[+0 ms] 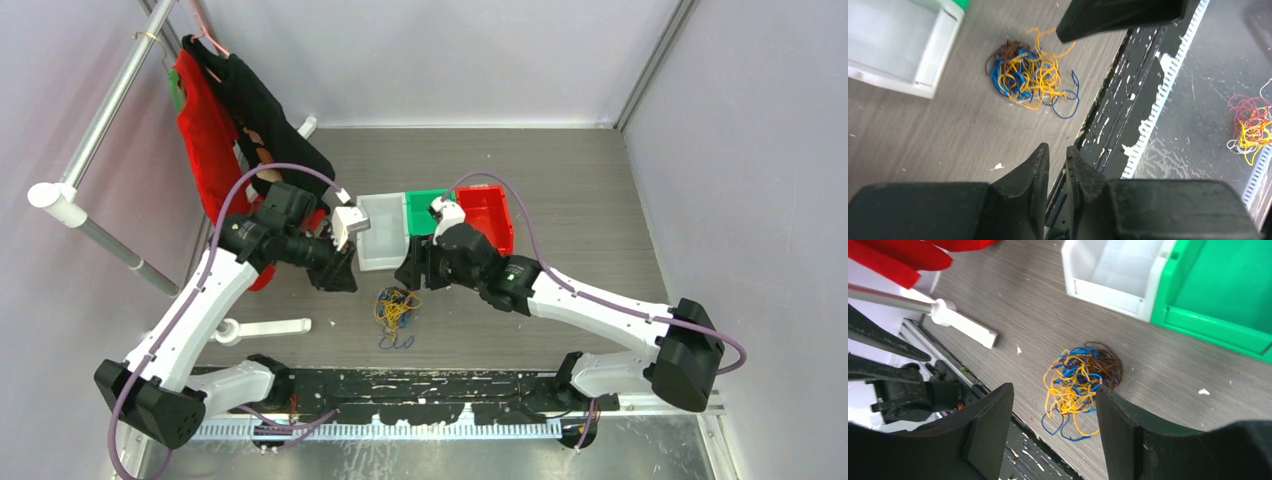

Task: Untangle the cables
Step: Untie the cable.

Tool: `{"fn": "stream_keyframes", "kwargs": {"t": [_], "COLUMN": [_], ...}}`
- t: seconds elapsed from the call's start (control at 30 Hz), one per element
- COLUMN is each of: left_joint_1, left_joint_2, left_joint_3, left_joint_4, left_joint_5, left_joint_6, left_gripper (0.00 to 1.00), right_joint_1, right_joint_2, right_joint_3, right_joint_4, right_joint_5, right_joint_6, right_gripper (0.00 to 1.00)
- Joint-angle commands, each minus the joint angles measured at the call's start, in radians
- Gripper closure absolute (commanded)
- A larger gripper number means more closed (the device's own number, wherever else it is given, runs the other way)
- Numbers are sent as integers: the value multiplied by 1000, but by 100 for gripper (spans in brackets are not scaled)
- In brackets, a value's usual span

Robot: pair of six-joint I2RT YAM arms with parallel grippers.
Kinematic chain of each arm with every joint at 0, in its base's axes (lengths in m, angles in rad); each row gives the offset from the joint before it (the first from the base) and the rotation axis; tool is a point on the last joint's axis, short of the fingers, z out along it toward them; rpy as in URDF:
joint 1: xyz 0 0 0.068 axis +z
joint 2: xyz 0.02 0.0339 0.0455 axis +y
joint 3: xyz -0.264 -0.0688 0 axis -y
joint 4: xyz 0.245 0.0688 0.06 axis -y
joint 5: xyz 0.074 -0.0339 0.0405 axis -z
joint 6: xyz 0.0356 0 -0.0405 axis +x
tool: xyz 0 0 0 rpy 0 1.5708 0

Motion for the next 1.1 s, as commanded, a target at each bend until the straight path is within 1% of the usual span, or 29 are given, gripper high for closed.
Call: {"fn": "stream_keyframes", "kwargs": {"t": [0.0,0.17,0.37,0.5,0.67,0.8,0.9,0.97,1.0,1.07], "left_joint_1": [-2,-2,-3,-2,-2,-2,-2,-3,-3,-2], "left_joint_2": [-14,-21,-39,-44,-45,-45,-43,-43,-43,-43], "left_joint_3": [-53,-41,-36,-42,-48,-48,-46,-46,-46,-47], "left_joint_4": [33,29,4,0,3,3,0,0,1,0], "left_joint_5": [-3,-16,-30,-24,-16,-15,-14,-17,-17,-20], "left_joint_6": [27,36,64,66,62,64,66,69,71,71], "left_gripper": [76,66,55,53,52,52,51,51,51,51], "right_joint_1": [-1,-2,-1,7,18,18,18,18,18,17], "right_joint_2": [45,89,155,160,142,113,117,105,104,114], "right_joint_3": [66,15,19,19,40,20,4,-36,-55,-50], "right_joint_4": [-125,-67,-93,-119,-229,-246,-225,-136,-92,-68], "right_joint_5": [14,-74,-100,-73,24,44,-2,-54,-77,-95], "right_joint_6": [65,156,180,176,160,201,244,281,295,297], "right_gripper": [36,41,52,54,44,44,45,48,51,57]}}
